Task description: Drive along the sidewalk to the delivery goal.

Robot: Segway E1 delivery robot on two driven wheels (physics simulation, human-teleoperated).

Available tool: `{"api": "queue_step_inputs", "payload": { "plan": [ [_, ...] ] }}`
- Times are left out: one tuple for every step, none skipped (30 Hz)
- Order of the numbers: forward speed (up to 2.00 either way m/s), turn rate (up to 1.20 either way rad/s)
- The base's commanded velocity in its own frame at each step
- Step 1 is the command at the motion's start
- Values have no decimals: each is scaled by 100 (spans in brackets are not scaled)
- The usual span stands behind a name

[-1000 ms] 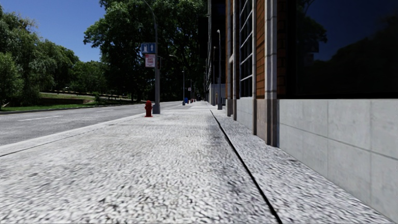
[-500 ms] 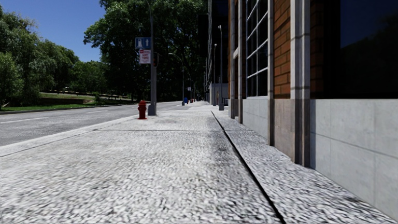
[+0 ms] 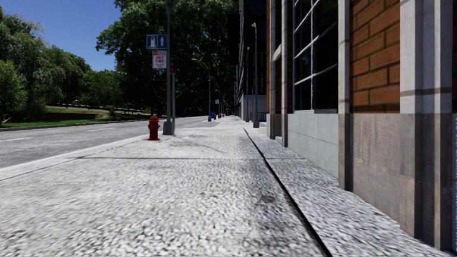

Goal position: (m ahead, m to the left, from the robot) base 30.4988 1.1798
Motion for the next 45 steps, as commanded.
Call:
{"api": "queue_step_inputs", "payload": {
  "plan": [
    [200,0],
    [200,0],
    [200,0],
    [200,0],
    [200,0],
    [200,0],
    [200,0],
    [200,0],
    [200,0],
    [200,0],
    [200,0],
    [200,0],
    [200,0],
    [200,0],
    [200,0],
    [200,0],
    [200,0],
    [200,0],
    [200,0],
    [200,0],
    [200,0],
    [200,0],
    [200,0],
    [200,0],
    [200,0],
    [200,0],
    [200,0],
    [200,0],
    [200,0],
    [200,0],
    [200,0],
    [200,0],
    [200,0],
    [200,0],
    [200,0],
    [200,0],
    [200,0],
    [200,0],
    [200,0],
    [200,0],
    [200,0],
    [200,0],
    [200,0],
    [200,0],
    [200,0]
  ]
}}
